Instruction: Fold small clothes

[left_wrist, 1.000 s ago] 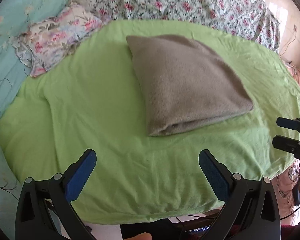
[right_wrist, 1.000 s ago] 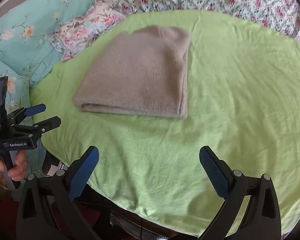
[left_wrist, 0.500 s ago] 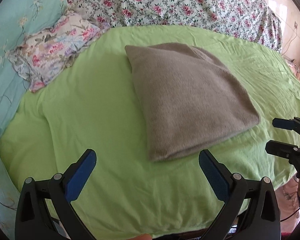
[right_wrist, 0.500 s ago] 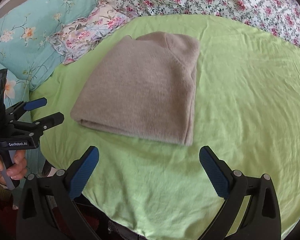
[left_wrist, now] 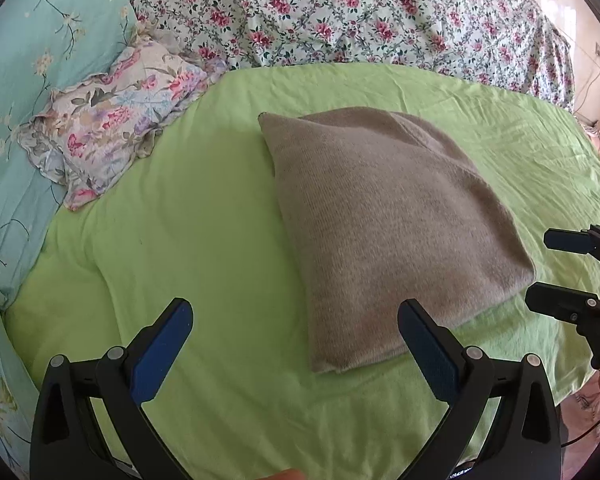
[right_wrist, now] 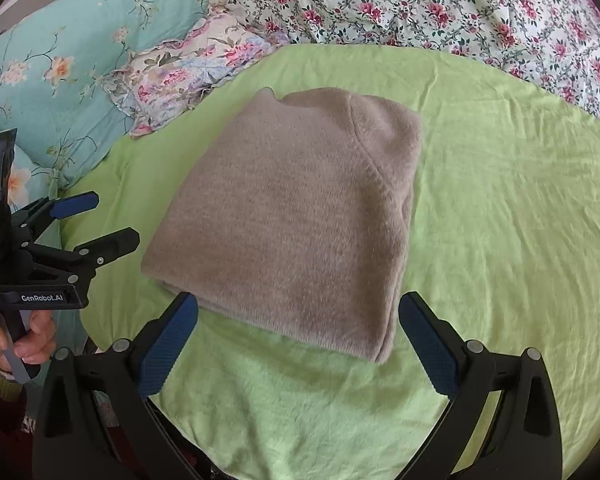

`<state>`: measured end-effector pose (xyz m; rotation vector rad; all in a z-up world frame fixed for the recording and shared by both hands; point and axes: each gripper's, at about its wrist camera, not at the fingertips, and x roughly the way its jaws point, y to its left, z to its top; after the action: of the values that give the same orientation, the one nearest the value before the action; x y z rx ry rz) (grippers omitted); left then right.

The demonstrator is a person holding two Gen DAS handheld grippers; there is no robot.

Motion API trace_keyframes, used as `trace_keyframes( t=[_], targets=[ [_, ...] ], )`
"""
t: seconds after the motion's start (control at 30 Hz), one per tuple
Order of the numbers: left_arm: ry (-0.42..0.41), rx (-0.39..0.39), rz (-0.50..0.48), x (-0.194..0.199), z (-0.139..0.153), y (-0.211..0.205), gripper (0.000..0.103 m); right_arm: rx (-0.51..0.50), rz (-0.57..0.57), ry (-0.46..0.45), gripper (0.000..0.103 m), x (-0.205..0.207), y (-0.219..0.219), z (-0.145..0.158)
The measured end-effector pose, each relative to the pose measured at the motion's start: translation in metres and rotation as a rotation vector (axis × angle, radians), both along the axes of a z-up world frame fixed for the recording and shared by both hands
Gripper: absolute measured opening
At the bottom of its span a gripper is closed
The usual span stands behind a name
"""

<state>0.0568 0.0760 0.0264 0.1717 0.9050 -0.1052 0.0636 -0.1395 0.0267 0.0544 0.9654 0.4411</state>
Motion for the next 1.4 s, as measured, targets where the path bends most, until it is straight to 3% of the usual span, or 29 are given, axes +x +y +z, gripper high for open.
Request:
trace_keyframes(
  t=[0.63, 1.4],
  targets=[
    [-0.037, -0.003, 0.028, 0.009, 0.005, -0.006, 0.102, 0.022, -0.016, 0.024, 0.1, 0.023, 0.002, 0.001],
    [-0.019, 0.007, 0.058, 0.011, 0.001, -0.006, 0.103, 0.02, -0.013, 0.039, 0.1, 0.028, -0.002, -0.003]
  ],
)
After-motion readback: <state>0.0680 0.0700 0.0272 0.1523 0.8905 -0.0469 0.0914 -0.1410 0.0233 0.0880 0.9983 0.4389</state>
